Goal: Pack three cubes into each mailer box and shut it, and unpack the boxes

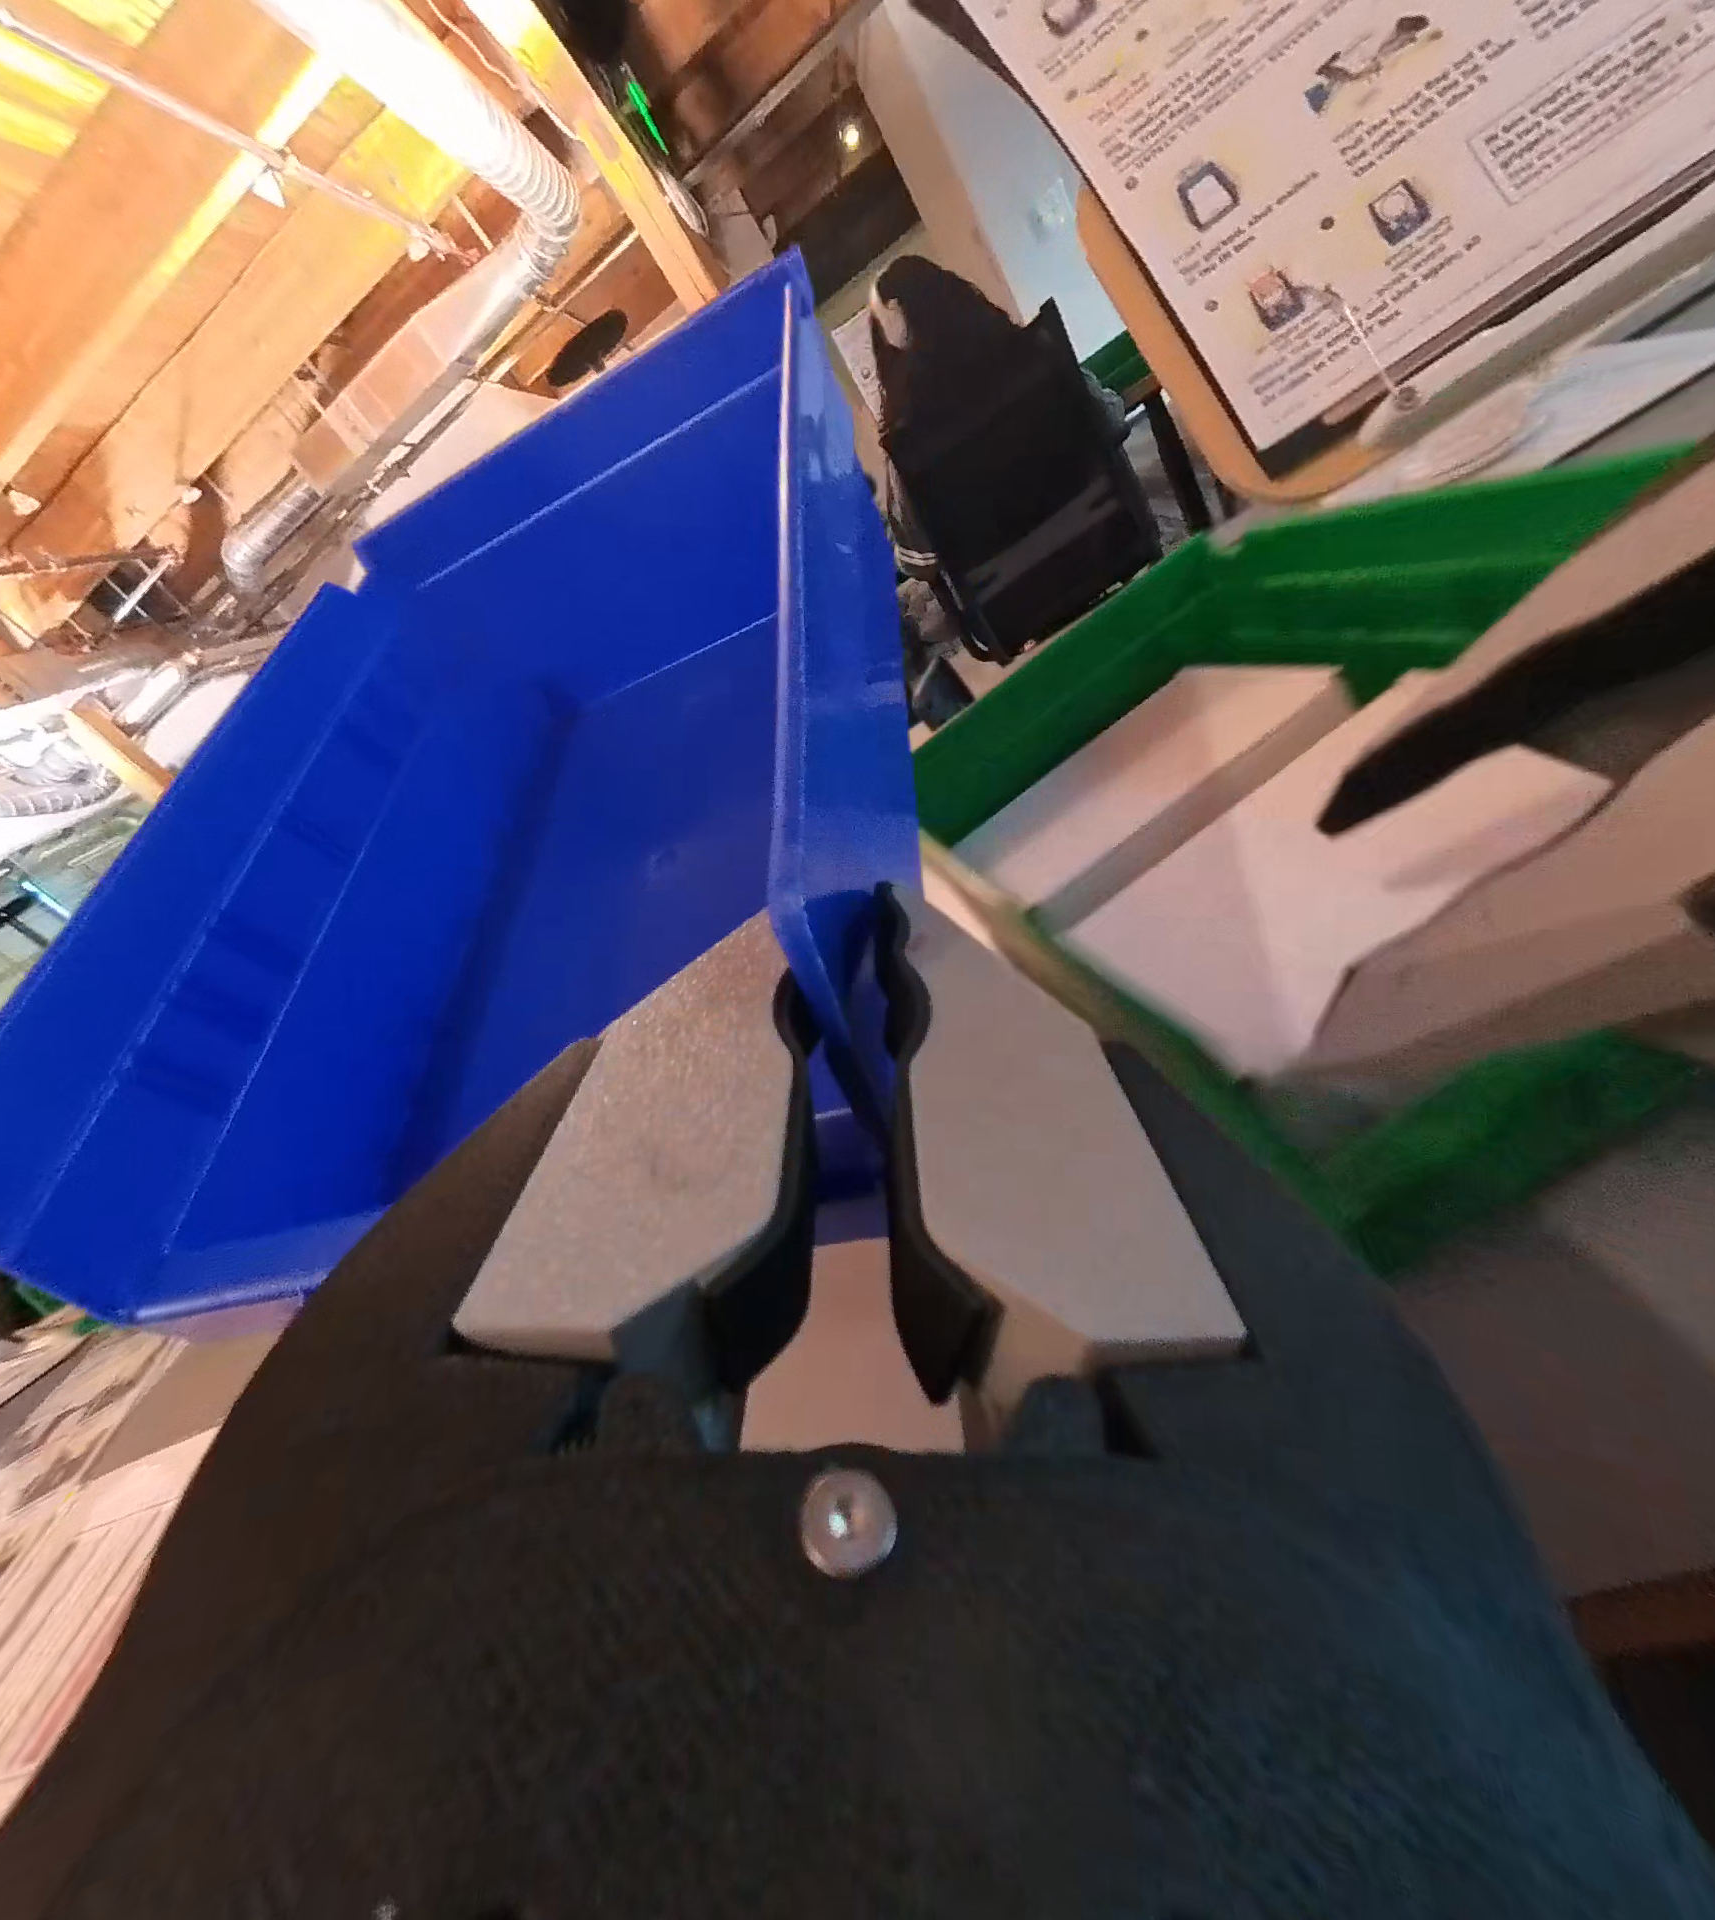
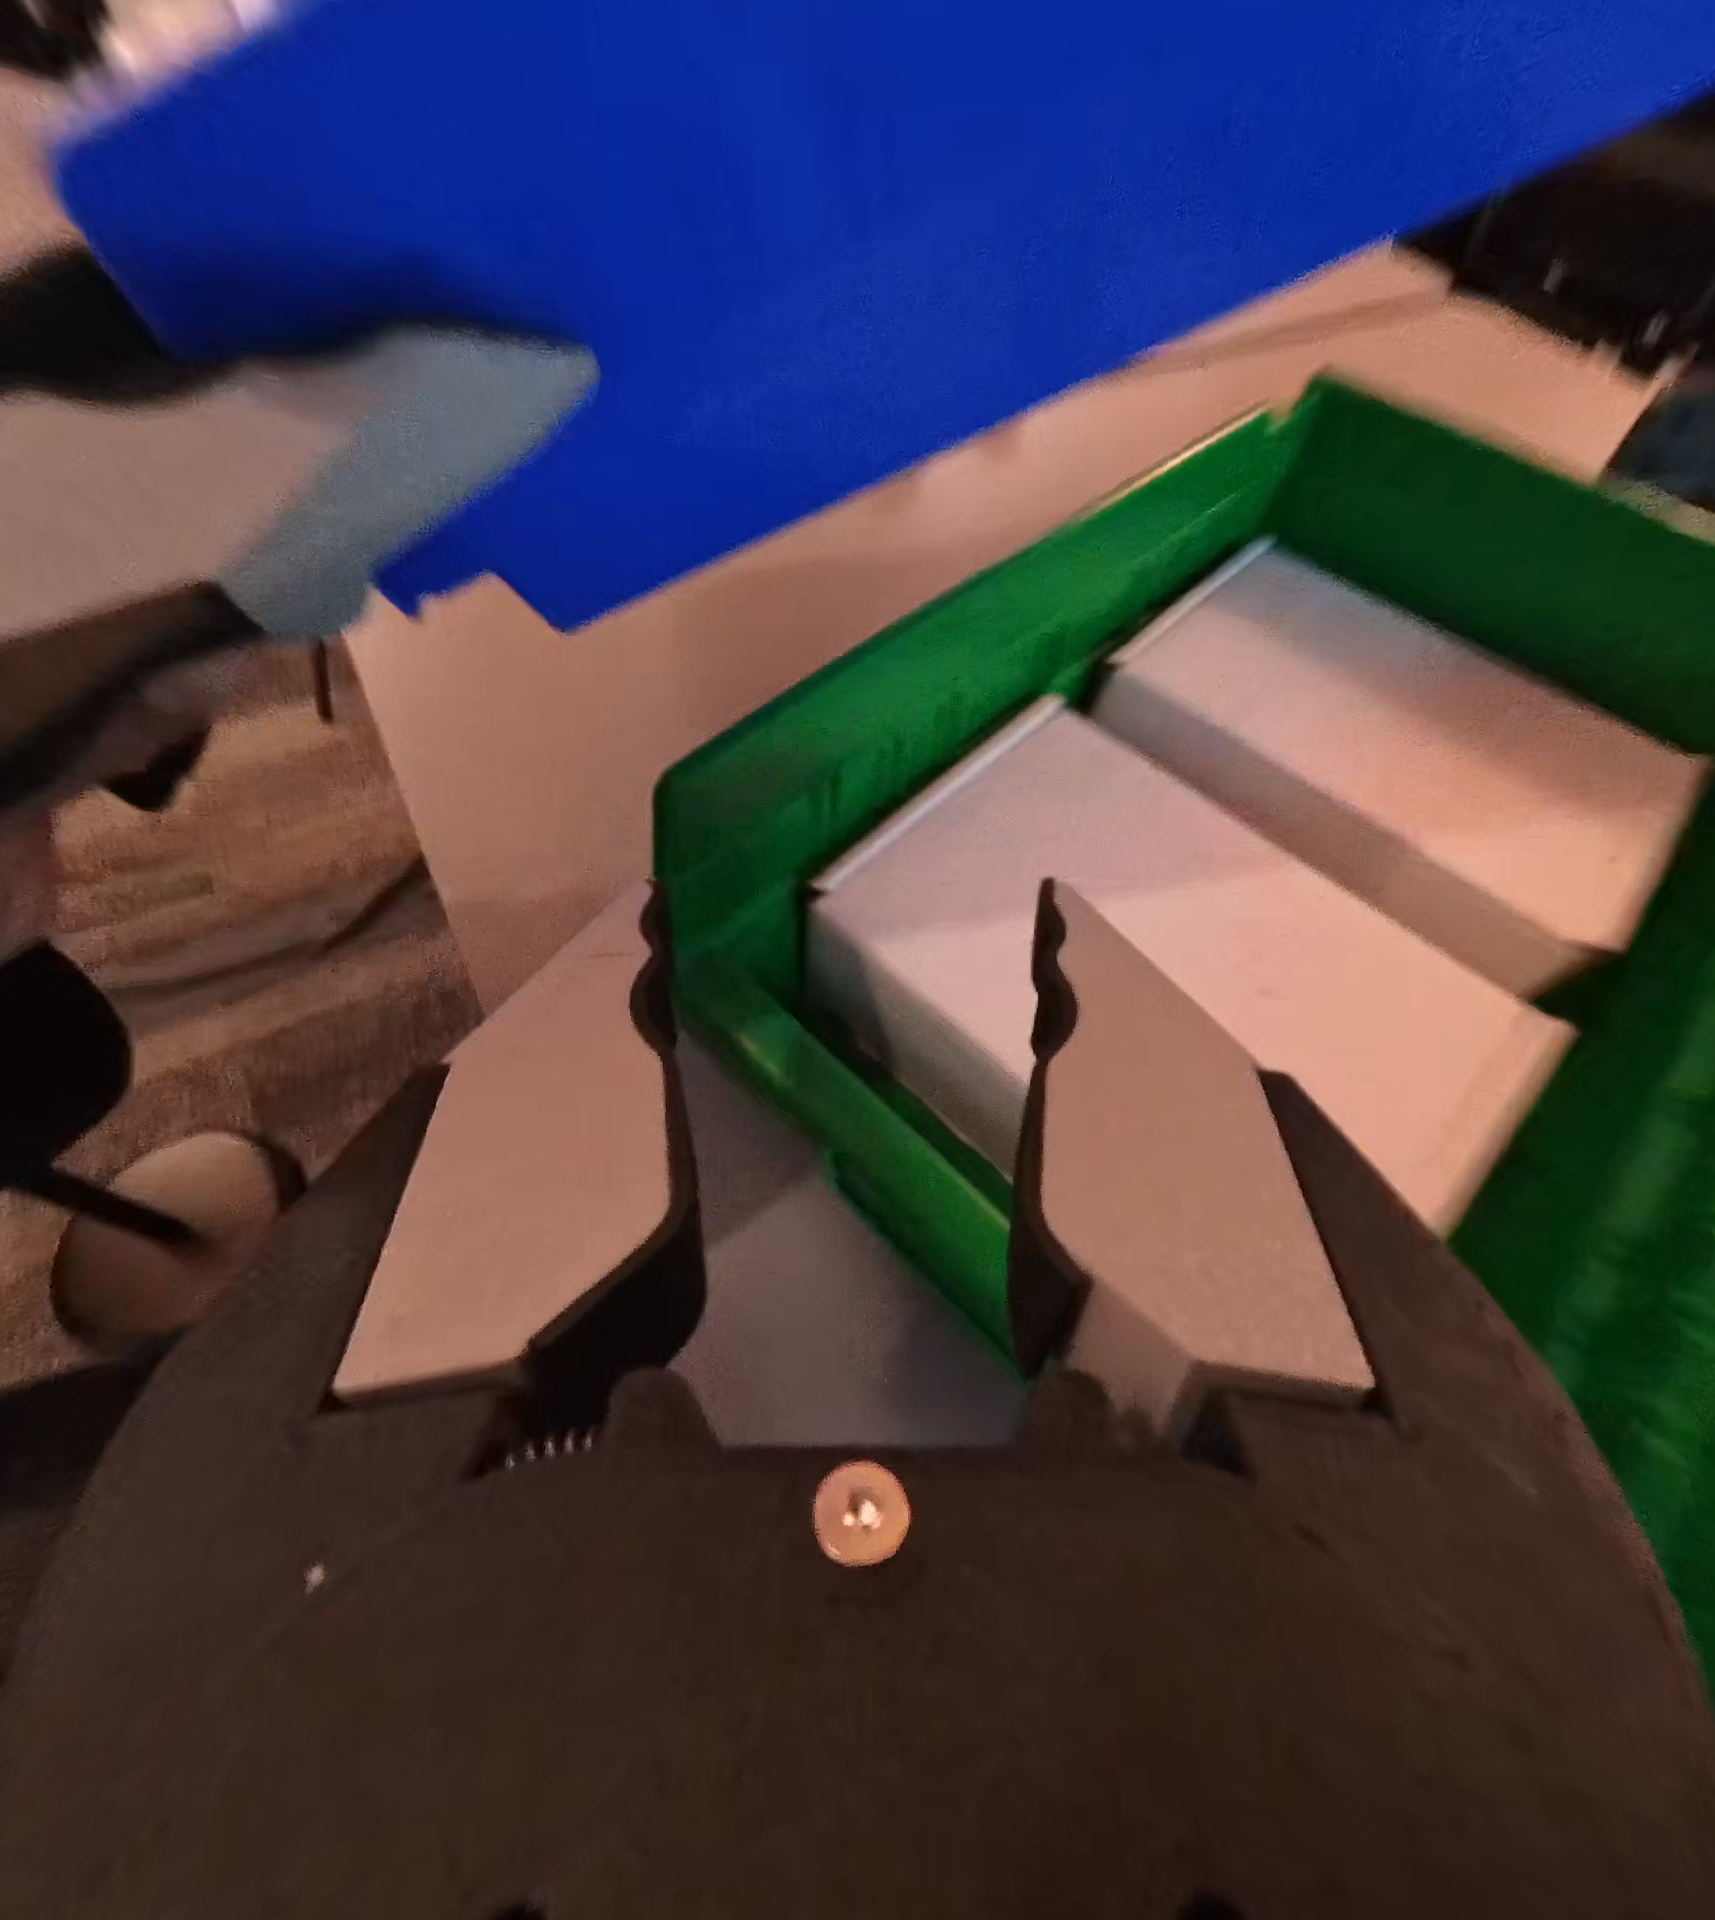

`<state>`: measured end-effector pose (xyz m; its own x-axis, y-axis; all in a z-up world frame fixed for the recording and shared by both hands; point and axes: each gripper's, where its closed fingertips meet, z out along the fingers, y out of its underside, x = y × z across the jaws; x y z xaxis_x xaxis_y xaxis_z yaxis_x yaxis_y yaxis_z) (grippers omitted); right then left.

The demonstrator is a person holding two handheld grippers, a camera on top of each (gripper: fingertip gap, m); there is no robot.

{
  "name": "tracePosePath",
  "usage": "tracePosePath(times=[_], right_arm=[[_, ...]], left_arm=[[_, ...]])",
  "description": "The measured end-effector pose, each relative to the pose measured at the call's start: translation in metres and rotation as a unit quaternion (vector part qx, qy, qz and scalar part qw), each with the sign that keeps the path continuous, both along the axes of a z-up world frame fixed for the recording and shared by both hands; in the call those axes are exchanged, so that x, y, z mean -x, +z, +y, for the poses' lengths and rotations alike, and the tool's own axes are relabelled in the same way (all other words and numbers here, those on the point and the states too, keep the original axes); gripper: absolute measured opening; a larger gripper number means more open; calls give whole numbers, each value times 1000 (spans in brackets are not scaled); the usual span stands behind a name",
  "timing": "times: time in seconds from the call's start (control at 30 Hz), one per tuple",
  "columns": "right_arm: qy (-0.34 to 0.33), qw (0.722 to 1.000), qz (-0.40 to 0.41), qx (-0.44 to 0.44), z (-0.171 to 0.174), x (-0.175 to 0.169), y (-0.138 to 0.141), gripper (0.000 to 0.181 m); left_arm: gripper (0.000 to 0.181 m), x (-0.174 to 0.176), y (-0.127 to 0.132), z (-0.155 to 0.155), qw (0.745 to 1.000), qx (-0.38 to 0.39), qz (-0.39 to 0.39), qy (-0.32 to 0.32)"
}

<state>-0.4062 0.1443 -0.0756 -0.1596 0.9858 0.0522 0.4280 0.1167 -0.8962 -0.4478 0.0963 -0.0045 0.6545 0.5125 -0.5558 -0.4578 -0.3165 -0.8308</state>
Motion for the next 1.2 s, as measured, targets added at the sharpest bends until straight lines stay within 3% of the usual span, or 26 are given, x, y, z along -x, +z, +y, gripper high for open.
tracePosePath(times=[0.13, 0.3, 0.33, 0.43, 0.5, 0.53, 0.63, 0.77, 0.97, 1.1, 1.2], right_arm=[[30, 997, 77, -6, 1, -37, 42, 69], [3, 996, 75, -38, 71, -109, 57, 72], [-15, 996, 69, -48, 93, -124, 59, 72], [-33, 996, 49, -62, 146, -168, 69, 49], [-66, 995, 19, -74, 188, -198, 76, 63], [-100, 992, 14, -78, 213, -214, 80, 60], [-140, 989, 31, -37, 256, -257, 93, 55], [-166, 984, 43, 35, 291, -298, 96, 56], [-224, 973, 33, 33, 336, -326, 84, 46], [-183, 980, 39, 66, 323, -310, 81, 44], [-147, 988, 14, 50, 303, -287, 68, 44]], left_arm=[[5, -11, 12, -8, 1000, 8, 11, 1], [6, -53, 32, 14, 999, -1, 13, -48], [6, -66, 36, 24, 998, -1, 14, -67], [6, -114, 44, 60, 990, 5, 13, -141], [6, -149, 45, 89, 981, 9, 6, -194], [5, -166, 44, 103, 975, 10, 2, -221], [6, -217, 30, 147, 956, 20, -10, -291], [6, -269, -6, 197, 934, 48, -41, -350], [6, -320, -62, 249, 908, 81, -104, -398], [7, -338, -94, 268, 892, 126, -130, -414], [8, -342, -94, 267, 892, 124, -112, -420]])
